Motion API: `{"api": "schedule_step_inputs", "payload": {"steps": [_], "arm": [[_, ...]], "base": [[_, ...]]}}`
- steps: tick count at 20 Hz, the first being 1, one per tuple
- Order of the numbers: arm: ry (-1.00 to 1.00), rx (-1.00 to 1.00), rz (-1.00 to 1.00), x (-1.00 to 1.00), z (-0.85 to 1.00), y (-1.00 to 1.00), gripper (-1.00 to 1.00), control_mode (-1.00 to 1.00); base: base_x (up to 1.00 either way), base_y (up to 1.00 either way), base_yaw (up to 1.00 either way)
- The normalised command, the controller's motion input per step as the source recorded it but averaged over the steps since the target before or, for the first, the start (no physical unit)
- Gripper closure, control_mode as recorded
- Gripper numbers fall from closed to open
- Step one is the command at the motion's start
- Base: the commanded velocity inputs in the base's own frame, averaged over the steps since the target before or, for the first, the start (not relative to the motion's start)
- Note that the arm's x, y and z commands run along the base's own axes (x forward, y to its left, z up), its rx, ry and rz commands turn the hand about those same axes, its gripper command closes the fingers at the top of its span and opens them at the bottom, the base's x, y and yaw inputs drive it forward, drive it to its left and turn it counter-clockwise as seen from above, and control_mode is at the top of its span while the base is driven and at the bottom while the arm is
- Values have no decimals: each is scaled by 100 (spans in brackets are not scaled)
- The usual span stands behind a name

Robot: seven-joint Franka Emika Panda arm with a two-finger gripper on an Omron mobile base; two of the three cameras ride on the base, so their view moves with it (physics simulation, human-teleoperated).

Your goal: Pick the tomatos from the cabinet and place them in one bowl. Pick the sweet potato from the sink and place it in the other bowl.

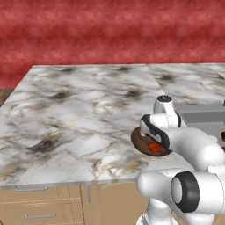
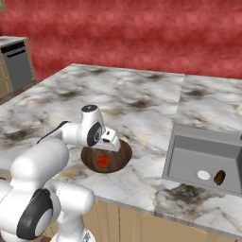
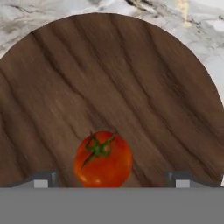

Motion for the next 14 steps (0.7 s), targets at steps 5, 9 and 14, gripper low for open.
{"api": "schedule_step_inputs", "payload": {"steps": [5,9,14], "arm": [[-2,0,-6,-40,30,0,-100,-100],[-2,3,-20,-86,2,6,-100,-100],[-5,4,-10,-67,54,0,-100,-100]], "base": [[0,0,0],[0,0,0],[0,0,0]]}}
